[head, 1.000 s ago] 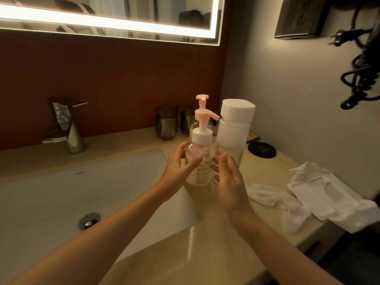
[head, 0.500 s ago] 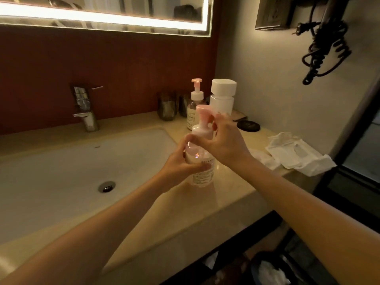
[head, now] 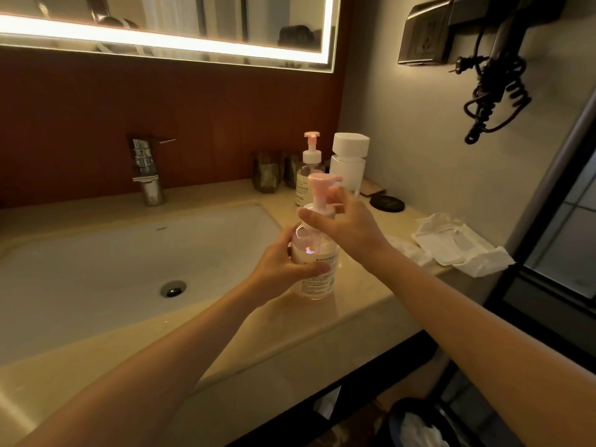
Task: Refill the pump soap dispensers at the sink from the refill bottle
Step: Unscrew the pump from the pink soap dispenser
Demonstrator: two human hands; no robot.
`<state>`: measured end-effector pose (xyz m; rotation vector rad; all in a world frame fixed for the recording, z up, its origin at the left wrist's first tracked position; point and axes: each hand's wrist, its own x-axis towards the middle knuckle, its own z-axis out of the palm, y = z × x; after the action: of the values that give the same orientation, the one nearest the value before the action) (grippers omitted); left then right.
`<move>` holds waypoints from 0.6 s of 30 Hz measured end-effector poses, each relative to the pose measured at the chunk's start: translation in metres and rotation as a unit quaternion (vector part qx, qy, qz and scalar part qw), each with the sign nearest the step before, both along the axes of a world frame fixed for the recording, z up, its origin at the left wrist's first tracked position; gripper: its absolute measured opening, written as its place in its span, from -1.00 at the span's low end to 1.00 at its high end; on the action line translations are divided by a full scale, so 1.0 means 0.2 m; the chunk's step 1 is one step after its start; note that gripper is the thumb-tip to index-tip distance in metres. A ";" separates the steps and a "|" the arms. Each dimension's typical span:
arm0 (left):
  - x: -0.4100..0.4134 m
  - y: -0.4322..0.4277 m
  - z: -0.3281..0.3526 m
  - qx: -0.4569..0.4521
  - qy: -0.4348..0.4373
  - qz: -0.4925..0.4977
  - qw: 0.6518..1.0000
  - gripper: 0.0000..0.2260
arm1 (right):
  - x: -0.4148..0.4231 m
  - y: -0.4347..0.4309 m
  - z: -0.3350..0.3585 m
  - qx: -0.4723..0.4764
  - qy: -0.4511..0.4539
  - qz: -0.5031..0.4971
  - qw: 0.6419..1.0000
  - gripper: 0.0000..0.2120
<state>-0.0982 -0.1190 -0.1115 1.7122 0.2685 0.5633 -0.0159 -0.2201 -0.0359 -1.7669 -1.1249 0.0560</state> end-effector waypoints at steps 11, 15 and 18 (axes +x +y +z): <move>0.01 0.02 -0.03 0.035 0.011 0.005 0.999 -0.46 | -0.02 -0.02 0.00 0.027 0.037 0.033 0.998 -0.72; 0.01 0.01 -0.03 0.039 0.010 0.004 0.999 -0.52 | -0.01 0.00 -0.01 0.009 -0.011 -0.023 1.000 -0.51; 0.01 0.02 -0.02 0.041 0.014 0.005 0.999 -0.54 | -0.01 0.01 -0.02 0.023 -0.066 -0.074 0.995 -0.48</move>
<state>-0.0963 -0.1158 -0.1165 1.7991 0.2774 0.5657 -0.0178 -0.2178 -0.0395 -1.8274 -1.0766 -0.1774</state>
